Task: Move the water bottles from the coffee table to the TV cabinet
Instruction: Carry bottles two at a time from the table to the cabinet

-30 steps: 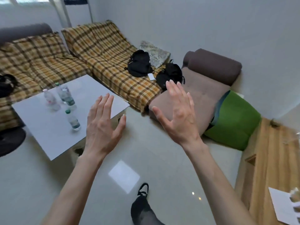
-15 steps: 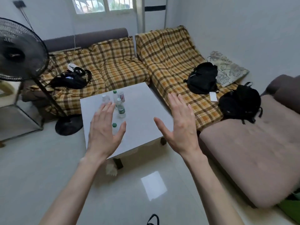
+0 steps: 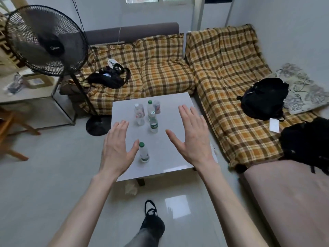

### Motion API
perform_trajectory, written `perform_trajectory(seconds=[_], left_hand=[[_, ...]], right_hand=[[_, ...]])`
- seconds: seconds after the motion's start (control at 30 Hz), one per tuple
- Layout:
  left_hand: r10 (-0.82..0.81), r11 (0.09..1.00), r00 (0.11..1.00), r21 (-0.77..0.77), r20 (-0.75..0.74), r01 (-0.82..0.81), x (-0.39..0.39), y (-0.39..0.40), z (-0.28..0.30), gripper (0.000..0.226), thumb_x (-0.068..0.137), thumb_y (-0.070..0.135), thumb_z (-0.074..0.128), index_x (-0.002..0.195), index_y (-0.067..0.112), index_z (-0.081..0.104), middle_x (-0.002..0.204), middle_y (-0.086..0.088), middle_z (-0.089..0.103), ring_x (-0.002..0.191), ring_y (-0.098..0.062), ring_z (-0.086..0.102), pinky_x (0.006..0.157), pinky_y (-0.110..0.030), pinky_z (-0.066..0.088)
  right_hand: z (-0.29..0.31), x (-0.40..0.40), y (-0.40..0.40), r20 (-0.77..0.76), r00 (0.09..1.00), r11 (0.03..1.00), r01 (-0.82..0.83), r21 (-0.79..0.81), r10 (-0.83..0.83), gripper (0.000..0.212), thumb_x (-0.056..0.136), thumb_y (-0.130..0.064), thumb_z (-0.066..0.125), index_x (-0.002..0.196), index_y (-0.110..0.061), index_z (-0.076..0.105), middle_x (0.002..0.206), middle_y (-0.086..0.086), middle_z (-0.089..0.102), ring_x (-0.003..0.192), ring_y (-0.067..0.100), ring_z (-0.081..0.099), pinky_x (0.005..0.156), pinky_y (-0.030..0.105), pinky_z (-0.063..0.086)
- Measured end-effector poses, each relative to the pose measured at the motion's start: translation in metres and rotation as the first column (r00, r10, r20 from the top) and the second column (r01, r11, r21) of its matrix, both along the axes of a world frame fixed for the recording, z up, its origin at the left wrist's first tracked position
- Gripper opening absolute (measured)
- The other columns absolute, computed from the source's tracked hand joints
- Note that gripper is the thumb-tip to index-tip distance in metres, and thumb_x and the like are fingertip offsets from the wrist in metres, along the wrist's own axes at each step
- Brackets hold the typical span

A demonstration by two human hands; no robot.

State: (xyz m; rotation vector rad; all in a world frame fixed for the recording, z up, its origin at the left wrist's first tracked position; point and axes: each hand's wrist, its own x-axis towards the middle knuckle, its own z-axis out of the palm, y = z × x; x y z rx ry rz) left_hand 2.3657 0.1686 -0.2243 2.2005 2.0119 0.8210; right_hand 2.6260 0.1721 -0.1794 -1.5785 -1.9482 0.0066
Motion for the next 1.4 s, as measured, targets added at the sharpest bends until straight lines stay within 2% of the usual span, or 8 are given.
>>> perform_trajectory(seconds=[0.17, 0.33, 0.5, 0.67, 0.93, 1.1, 1.27, 1.4], left_hand=[[0.028, 0.998, 0.998, -0.059, 0.048, -0.025, -0.001, 0.042, -0.033, 0.069, 0.097, 0.043, 0.060, 0.156, 0.017, 0.033, 0.161, -0.003, 0.038, 0.153, -0.021, 0.029, 0.125, -0.044, 0.031], [0.110, 0.973, 0.982, -0.219, 0.152, -0.075, 0.001, 0.086, -0.080, 0.065, 0.098, 0.041, 0.058, 0.155, 0.020, 0.036, 0.160, 0.001, 0.040, 0.152, -0.019, 0.030, 0.123, -0.041, 0.031], [0.179, 0.942, 0.968, -0.315, 0.177, -0.116, -0.005, 0.128, -0.119, 0.061, 0.096, 0.039, 0.060, 0.150, 0.018, 0.043, 0.152, 0.001, 0.049, 0.144, -0.020, 0.039, 0.115, -0.042, 0.039], [0.207, 0.899, 0.967, -0.417, 0.145, -0.130, -0.012, 0.157, -0.155, 0.059, 0.094, 0.038, 0.063, 0.148, 0.018, 0.046, 0.145, 0.001, 0.054, 0.134, -0.022, 0.046, 0.107, -0.040, 0.042], [0.194, 0.784, 0.976, -0.613, 0.095, -0.097, -0.004, 0.172, -0.203, 0.054, 0.097, 0.037, 0.058, 0.147, 0.020, 0.047, 0.142, 0.001, 0.052, 0.128, -0.024, 0.049, 0.098, -0.039, 0.045], [0.211, 0.711, 0.976, -0.692, 0.043, -0.124, 0.004, 0.189, -0.233, 0.053, 0.097, 0.030, 0.059, 0.148, 0.023, 0.043, 0.139, 0.002, 0.049, 0.127, -0.021, 0.046, 0.089, -0.036, 0.049], [0.191, 0.623, 0.981, -0.770, -0.022, -0.138, 0.007, 0.214, -0.256, 0.053, 0.096, 0.019, 0.060, 0.147, 0.021, 0.045, 0.140, -0.002, 0.046, 0.130, -0.023, 0.045, 0.090, -0.038, 0.050], [0.182, 0.595, 0.982, -0.790, -0.044, -0.146, 0.012, 0.237, -0.262, 0.040, 0.097, 0.009, 0.055, 0.136, 0.014, 0.051, 0.132, -0.006, 0.047, 0.124, -0.026, 0.048, 0.088, -0.039, 0.051]], right_hand=[[-0.016, -0.011, 0.051, 0.041, 0.998, 0.998, -0.054, -0.032, 0.056, 0.076, 0.101, -0.060, 0.047, 0.161, -0.017, 0.029, 0.168, 0.000, 0.030, 0.158, 0.020, 0.019, 0.126, 0.050, 0.020], [-0.032, -0.015, 0.103, 0.049, 0.996, 0.989, -0.071, -0.129, 0.077, 0.075, 0.101, -0.059, 0.046, 0.162, -0.018, 0.028, 0.169, -0.001, 0.028, 0.158, 0.019, 0.018, 0.128, 0.047, 0.017], [-0.055, -0.016, 0.154, 0.080, 0.988, 0.970, -0.110, -0.217, 0.130, 0.074, 0.102, -0.055, 0.051, 0.161, -0.017, 0.028, 0.168, -0.001, 0.029, 0.158, 0.020, 0.019, 0.126, 0.047, 0.019], [-0.082, -0.031, 0.195, 0.076, 0.982, 0.949, -0.143, -0.282, 0.171, 0.074, 0.101, -0.053, 0.054, 0.161, -0.017, 0.029, 0.168, 0.000, 0.029, 0.157, 0.022, 0.021, 0.125, 0.046, 0.022], [-0.127, -0.054, 0.241, 0.015, 0.982, 0.916, -0.171, -0.363, 0.189, 0.076, 0.099, -0.050, 0.061, 0.160, -0.015, 0.032, 0.167, 0.003, 0.031, 0.156, 0.024, 0.026, 0.124, 0.044, 0.025], [-0.161, -0.064, 0.274, 0.009, 0.975, 0.885, -0.197, -0.422, 0.222, 0.077, 0.097, -0.048, 0.063, 0.160, -0.015, 0.033, 0.167, 0.003, 0.032, 0.155, 0.025, 0.028, 0.123, 0.045, 0.027], [-0.186, -0.065, 0.319, 0.007, 0.963, 0.848, -0.234, -0.475, 0.270, 0.078, 0.097, -0.048, 0.063, 0.161, -0.017, 0.030, 0.167, 0.002, 0.030, 0.155, 0.024, 0.026, 0.123, 0.042, 0.026], [-0.200, -0.061, 0.359, 0.024, 0.947, 0.815, -0.262, -0.516, 0.320, 0.078, 0.097, -0.047, 0.063, 0.161, -0.016, 0.030, 0.167, 0.003, 0.030, 0.155, 0.024, 0.027, 0.123, 0.041, 0.027]])
